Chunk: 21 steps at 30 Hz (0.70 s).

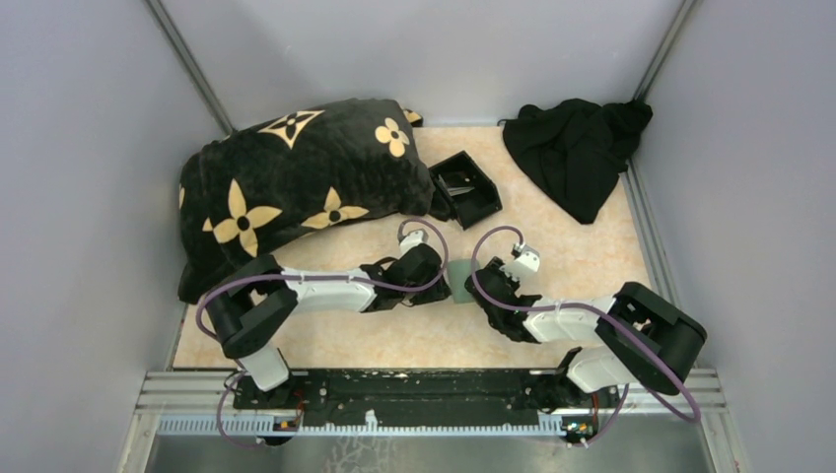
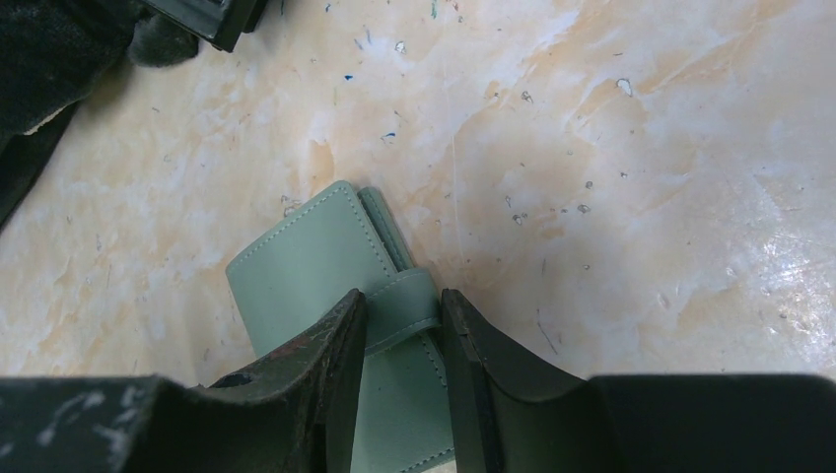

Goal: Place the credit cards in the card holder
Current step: Close the card holder at the center of the board.

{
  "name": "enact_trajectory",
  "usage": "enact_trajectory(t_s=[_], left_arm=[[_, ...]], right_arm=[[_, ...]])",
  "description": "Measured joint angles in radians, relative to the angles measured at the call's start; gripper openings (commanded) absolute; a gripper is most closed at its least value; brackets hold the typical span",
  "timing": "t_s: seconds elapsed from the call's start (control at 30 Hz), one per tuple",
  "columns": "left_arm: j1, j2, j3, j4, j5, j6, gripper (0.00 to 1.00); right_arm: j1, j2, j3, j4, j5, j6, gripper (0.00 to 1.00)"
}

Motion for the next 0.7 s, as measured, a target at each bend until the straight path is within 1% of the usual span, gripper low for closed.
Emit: enact_trajectory(t_s=[0.1,0.17,0.23,0.33,0.5,0.63,0.7], left_arm=[[0.019,-0.040,-0.050,0.011,-0.003,-0.005,0.37],[0.039,-0.065,-0.084,0.044,0.005,-0.008,0.30],[0.068,-0.077,-0.113,0.101,0.032,-0.016,0.26],[0.114,-0.077,-0.138,0.203,0.095,-0.030,0.20],[0.166,-0.061,-0.144,0.364,0.218,-0.060,0.05],[0.187,-0.020,-0.143,0.478,0.324,-0.092,0.00],[0.192,0.006,-0.143,0.520,0.375,-0.112,0.00]], right_arm=[[0.000,0.000,0.000,0.000,0.000,-0.001,0.35],[0.000,0.000,0.000,0.000,0.000,-0.002,0.35],[0.000,0.000,0.000,0.001,0.000,-0.005,0.35],[0.000,0.004,0.005,0.002,-0.004,-0.009,0.35],[0.000,0.009,0.006,0.009,-0.009,-0.012,0.35],[0.000,0.009,0.006,0.010,-0.010,-0.017,0.35],[0.000,0.009,0.006,0.010,-0.010,-0.018,0.35]])
